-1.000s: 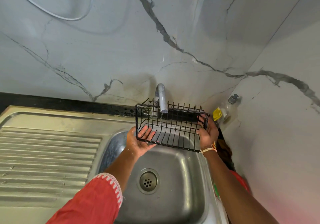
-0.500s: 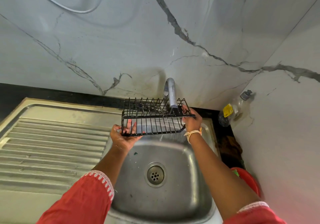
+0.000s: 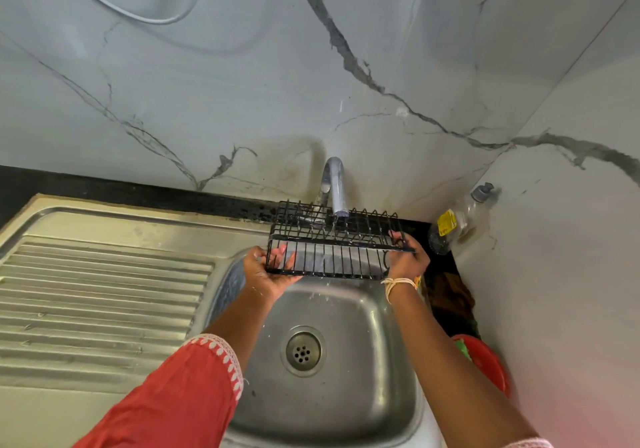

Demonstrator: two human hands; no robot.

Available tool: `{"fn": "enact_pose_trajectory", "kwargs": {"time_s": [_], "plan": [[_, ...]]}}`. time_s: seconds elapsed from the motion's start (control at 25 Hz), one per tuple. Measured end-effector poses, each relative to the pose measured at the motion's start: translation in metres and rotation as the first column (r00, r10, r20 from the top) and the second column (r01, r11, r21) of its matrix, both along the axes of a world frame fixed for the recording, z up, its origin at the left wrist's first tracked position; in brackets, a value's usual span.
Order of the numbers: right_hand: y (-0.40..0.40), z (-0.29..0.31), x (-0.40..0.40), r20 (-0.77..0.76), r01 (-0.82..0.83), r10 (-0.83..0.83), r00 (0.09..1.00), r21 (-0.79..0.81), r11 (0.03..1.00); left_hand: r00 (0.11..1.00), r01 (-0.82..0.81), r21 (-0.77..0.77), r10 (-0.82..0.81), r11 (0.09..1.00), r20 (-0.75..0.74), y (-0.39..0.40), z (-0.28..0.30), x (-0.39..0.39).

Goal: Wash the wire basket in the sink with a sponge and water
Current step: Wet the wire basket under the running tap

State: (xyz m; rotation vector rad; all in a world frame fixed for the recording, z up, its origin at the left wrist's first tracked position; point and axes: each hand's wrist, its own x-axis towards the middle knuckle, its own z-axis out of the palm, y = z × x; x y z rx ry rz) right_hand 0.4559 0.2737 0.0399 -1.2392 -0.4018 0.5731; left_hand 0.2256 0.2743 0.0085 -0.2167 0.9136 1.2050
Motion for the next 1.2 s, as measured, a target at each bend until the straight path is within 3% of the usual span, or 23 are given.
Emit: {"fn": "enact_pose_trajectory", "kwargs": {"time_s": [0.24,0.36,0.68,1.2], "plan": [[-0.011,0.011,0.032,0.075,0.102,-0.1,0.992,-0.012,0.995,0.943,0.278,-0.027,-0.278,0.96,-0.182,0.009,0.01,0.026],[-0.007,0.018,0.04,0.087,0.103,-0.105,0.991,0.022,0.994,0.924,0.332,-0.025,-0.33,0.943,-0.191,0.011,0.017,0.035],[0.0,0.018,0.005,0.061,0.052,-0.051,0.997,-0.023,0.998,0.947,0.26,-0.066,-0.267,0.963,-0.179,0.012,0.01,0.005],[0.002,0.026,-0.051,0.251,-0.226,0.264,0.931,-0.169,0.959,0.968,0.141,-0.054,-0.149,0.989,-0.201,0.005,0.001,-0.059]]}}
